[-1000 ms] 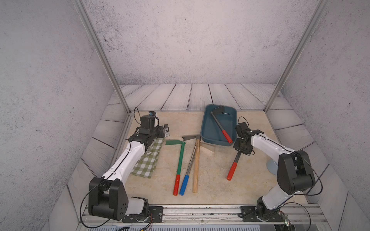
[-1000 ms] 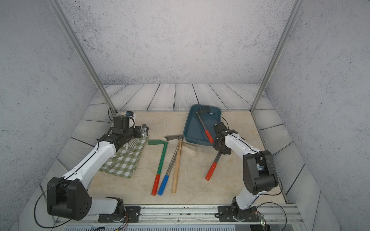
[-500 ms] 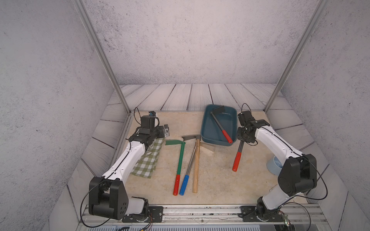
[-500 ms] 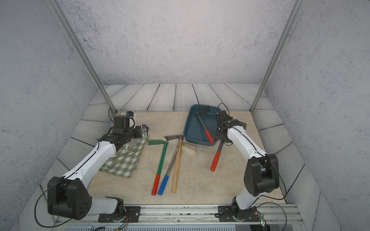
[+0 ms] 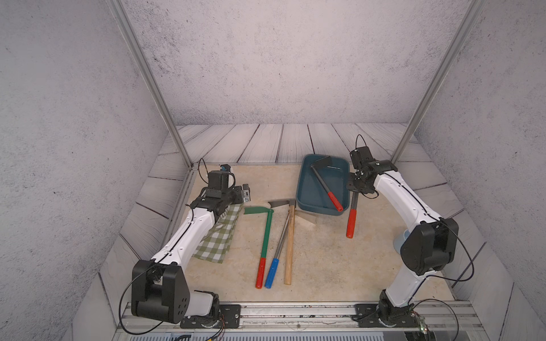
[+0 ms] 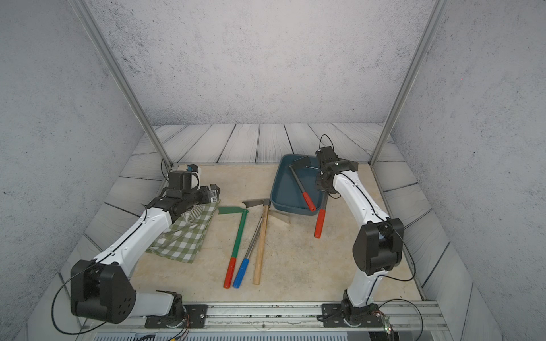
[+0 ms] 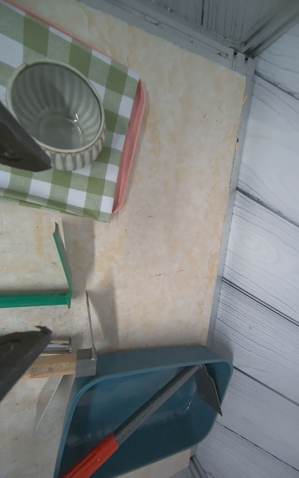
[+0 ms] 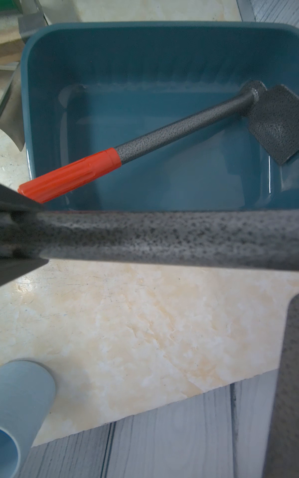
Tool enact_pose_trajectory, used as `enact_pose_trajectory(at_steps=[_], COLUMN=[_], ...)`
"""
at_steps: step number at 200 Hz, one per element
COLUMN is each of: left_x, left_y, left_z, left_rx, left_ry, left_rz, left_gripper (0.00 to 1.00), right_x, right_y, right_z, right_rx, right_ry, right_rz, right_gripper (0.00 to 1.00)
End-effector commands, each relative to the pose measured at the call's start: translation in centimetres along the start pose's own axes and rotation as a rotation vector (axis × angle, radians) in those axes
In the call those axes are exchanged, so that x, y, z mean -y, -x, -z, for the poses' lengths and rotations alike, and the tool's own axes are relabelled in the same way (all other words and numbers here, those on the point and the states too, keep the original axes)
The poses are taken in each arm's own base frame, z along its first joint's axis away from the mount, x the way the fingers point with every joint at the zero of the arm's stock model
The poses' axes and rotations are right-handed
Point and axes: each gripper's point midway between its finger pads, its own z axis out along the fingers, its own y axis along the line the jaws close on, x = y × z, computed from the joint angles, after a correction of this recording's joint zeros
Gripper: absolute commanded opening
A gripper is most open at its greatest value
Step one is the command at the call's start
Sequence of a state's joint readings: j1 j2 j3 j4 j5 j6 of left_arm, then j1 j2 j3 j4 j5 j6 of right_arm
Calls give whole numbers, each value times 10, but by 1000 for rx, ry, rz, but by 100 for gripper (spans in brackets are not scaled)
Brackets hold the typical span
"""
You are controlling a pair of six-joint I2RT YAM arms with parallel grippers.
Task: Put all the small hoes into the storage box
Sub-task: Pick up the hoe from the center of the board, then place the hoe in the storage box.
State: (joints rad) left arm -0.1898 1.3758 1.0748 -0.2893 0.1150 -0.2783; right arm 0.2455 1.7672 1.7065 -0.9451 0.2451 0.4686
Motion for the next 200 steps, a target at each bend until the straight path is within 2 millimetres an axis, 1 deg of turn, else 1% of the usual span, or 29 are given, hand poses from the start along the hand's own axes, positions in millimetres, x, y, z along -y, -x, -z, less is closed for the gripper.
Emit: enact_pose_trajectory(at_steps=[1,13,40,73,93,119,153,175,200], left_x=[9,13,28,61,76,91,105,114,123], left_y=[4,2,-1,-12,-22,-33,-54,-61,-66], left_z=[-1,-3,-3,-3,-5,-6,-7,-10,-10], left_rx=[-16,-29,-62,-140,-195,-245,-322,-360,-381], left_ry=[-52,-74,-155,-319,-379,-419,-409,-444,-482], left_rz=[-12,-21,-35,-71,-80,-107,-181,-179,-183], left_gripper=[97,97,94,93,93,93,93,93,93], right_x=[-10,-17,-34,-47,-56,-71,-78,-82,-91], right_y=[20,25,36,43,48,50,51,49,45], right_z=[9,8,6,2,0,-3,-11,-16,-23], right_rx=[43,43,53,44,35,13,-16,-38,-67], right_ry=[42,70,133,179,203,268,283,295,329], right_rz=[46,63,116,189,228,257,290,308,324], right_gripper=[0,0,0,0,0,0,0,0,0])
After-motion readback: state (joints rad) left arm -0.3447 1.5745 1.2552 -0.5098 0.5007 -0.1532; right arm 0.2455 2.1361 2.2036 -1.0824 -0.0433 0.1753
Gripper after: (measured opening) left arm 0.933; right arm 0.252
